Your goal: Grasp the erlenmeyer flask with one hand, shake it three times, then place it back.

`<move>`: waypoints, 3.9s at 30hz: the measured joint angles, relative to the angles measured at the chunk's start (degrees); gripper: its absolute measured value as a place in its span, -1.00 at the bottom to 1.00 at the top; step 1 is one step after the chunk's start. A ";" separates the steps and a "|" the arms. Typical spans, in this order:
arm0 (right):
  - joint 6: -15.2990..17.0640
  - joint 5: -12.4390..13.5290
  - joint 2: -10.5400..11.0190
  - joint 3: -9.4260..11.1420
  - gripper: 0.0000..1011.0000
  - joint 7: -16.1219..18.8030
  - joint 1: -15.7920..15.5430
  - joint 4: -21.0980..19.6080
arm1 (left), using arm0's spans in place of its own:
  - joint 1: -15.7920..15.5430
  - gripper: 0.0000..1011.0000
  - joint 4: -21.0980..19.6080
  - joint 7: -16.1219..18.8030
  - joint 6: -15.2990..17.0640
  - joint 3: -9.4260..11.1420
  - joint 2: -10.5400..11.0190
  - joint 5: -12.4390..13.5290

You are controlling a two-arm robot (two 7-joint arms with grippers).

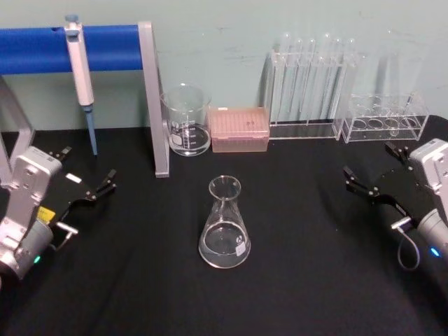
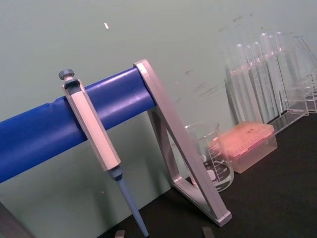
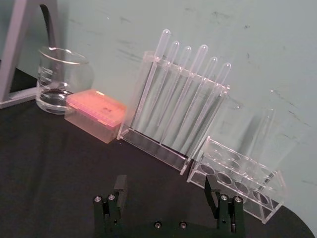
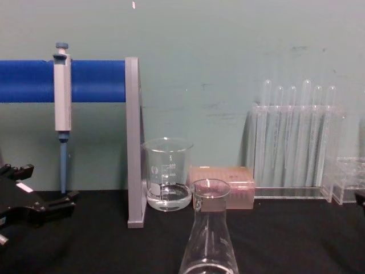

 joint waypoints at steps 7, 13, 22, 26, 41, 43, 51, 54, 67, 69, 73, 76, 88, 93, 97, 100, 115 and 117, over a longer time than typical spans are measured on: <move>-0.50 2.72 1.44 2.22 0.98 3.65 -2.22 -2.67 | 0.00 0.98 0.00 0.00 0.00 0.00 0.00 0.00; -1.38 4.61 2.67 3.52 0.98 7.17 -3.75 -4.52 | 0.00 0.98 0.00 0.00 0.00 0.00 0.00 0.00; -4.13 7.69 3.80 3.93 0.98 15.86 -4.51 -6.20 | 0.00 0.98 0.00 0.00 0.00 0.00 0.00 0.00; -5.06 9.54 3.17 3.59 0.98 20.37 -3.71 -6.01 | 0.00 0.98 0.00 0.00 0.00 0.00 0.00 0.00; -6.00 10.61 0.41 1.09 0.98 31.00 -0.35 -3.08 | 0.00 0.98 0.00 0.00 0.00 0.00 0.00 0.00; -5.90 10.58 -0.05 0.74 0.98 32.33 0.15 -2.57 | 0.00 0.98 0.00 0.00 0.00 0.00 0.00 0.00; -5.58 10.51 -1.65 -0.69 0.98 36.56 1.77 -0.91 | 0.00 0.98 0.00 0.00 0.00 0.00 0.00 0.00; -5.48 10.71 -2.28 -1.38 0.98 38.01 2.50 -0.26 | 0.00 0.98 0.00 0.00 0.00 0.00 0.00 0.00; -4.94 12.13 -4.71 -4.28 0.98 41.53 5.35 2.35 | 0.00 0.98 0.00 0.00 0.00 0.00 0.00 0.00; -4.73 12.37 -5.11 -4.75 0.98 41.89 5.94 2.84 | 0.00 0.98 0.00 0.00 0.00 0.00 0.00 0.00; -4.41 12.67 -5.83 -5.53 0.98 42.39 7.00 3.84 | 0.00 0.98 0.00 0.00 0.00 0.00 0.00 0.00; -4.25 12.81 -6.50 -6.15 0.98 42.66 7.88 4.67 | 0.00 0.98 0.00 0.00 0.00 0.00 0.00 0.00; -3.43 12.97 -8.78 -8.09 0.98 43.11 11.14 8.11 | 0.00 0.98 0.00 0.00 0.00 0.00 0.00 0.00; -3.35 13.09 -9.83 -8.92 0.98 43.58 12.55 9.84 | 0.00 0.98 0.00 0.00 0.00 0.00 0.00 0.00; -3.36 13.13 -10.57 -9.46 0.98 43.97 13.50 11.16 | 0.00 0.98 0.00 0.00 0.00 0.00 0.00 0.00; -3.39 13.13 -11.09 -9.83 0.98 44.10 14.18 11.95 | 0.00 0.98 0.00 0.00 0.00 0.00 0.00 0.00; -3.43 13.73 -12.70 -10.35 0.98 44.22 15.66 14.64 | 0.00 0.98 0.00 0.00 0.00 0.00 0.00 0.00; -3.43 13.84 -12.87 -10.40 0.98 44.32 15.81 15.02 | 0.00 0.98 0.00 0.00 0.00 0.00 0.00 0.00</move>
